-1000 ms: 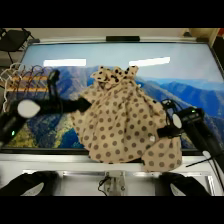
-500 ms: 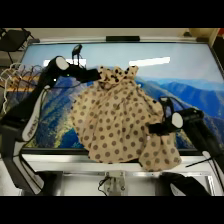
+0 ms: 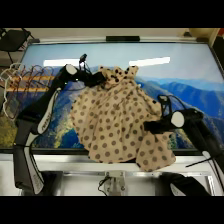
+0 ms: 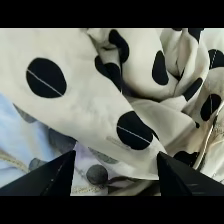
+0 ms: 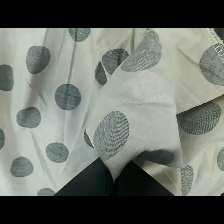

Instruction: Fold the shirts.

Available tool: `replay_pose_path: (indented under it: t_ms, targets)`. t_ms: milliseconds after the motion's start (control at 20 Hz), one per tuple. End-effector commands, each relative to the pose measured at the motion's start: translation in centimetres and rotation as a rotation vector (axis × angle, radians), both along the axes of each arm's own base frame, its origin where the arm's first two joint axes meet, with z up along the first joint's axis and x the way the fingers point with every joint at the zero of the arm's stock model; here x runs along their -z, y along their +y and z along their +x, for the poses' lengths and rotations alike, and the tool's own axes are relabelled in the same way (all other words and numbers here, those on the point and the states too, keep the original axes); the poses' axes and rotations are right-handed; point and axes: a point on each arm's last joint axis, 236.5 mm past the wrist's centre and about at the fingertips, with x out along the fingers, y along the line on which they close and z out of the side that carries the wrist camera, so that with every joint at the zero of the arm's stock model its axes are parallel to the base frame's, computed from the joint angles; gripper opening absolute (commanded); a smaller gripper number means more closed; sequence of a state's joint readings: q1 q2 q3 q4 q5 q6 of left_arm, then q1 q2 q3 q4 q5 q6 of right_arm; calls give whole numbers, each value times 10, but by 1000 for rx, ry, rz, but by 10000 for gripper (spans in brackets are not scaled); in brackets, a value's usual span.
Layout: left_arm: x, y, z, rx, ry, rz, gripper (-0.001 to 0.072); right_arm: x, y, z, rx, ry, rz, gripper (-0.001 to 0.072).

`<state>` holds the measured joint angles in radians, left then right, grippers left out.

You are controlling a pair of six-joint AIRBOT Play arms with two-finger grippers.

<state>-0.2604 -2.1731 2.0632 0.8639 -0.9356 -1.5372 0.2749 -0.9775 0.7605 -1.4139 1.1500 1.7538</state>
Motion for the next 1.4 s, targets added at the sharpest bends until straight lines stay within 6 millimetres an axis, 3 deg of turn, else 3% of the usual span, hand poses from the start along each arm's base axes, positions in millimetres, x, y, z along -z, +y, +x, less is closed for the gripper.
replay_pose_path:
  t_ms: [0, 100, 200, 250, 350, 400, 500, 550, 600, 650, 700, 750, 800, 850, 900, 950, 1000, 1050, 1100, 1150, 1300, 1350]
  targets:
    - [8, 1, 10, -40, -11, -14, 603, -1, 5, 0, 5, -1, 21, 66]
    - [8, 4, 23, -120, -13, -43, 588, -1, 5, 0, 5, 0, 23, 65]
    - [2, 8, 39, -179, -56, -63, 192, -1, 5, 0, 5, -1, 23, 65]
    - [-3, 12, 47, -207, -88, -71, 59, -1, 5, 1, 6, -4, 24, 66]
    - [-23, 21, 57, -250, -102, -138, 42, -2, 4, 3, -17, -19, 11, 65]
    - [-44, 26, 60, -244, -126, -179, 42, -3, -2, 8, -49, -44, -19, 65]
    - [-107, 40, 64, -214, -248, -232, 42, -23, -30, 40, -109, -178, -165, 65]
    - [-156, 53, 64, -208, -349, -250, 42, -50, -50, 72, -128, -310, -273, 65]
    - [-209, 67, 63, -219, -458, -269, 41, -93, -69, 109, -140, -484, -387, 66]
    - [-273, 87, 57, -259, -582, -304, 41, -147, -80, 144, -150, -681, -483, 64]
    - [-343, 109, 43, -315, -707, -355, 41, -217, -82, 175, -168, -918, -573, 58]
    - [-407, 128, 21, -355, -824, -398, 42, -287, -77, 191, -176, -1135, -624, 58]
    - [-471, 144, -15, -361, -952, -413, 42, -351, -71, 194, -160, -1316, -637, 58]
    - [-519, 151, -55, -337, -1063, -396, 41, -410, -68, 185, -99, -1451, -590, 58]
    - [-561, 152, -103, -284, -1178, -350, 41, -456, -72, 170, -7, -1530, -517, 58]
    - [-586, 150, -144, -232, -1254, -282, 41, -488, -77, 152, 77, -1571, -420, 58]
    - [-596, 148, -181, -192, -1293, -183, 40, -505, -83, 132, 145, -1570, -328, 58]
    - [-590, 149, -205, -180, -1255, -114, 39, -505, -89, 116, 191, -1528, -268, 58]
    - [-567, 154, -221, -192, -1151, -44, 40, -483, -92, 103, 217, -1413, -210, 58]
    - [-532, 164, -229, -216, -1028, 45, 39, -442, -88, 92, 193, -1230, -187, 58]
    - [-380, 204, -256, -319, -608, 283, 39, -270, -82, 30, 54, -536, -252, 58]
    - [-327, 207, -266, -332, -493, 301, 39, -223, -78, 12, 22, -393, -254, 58]
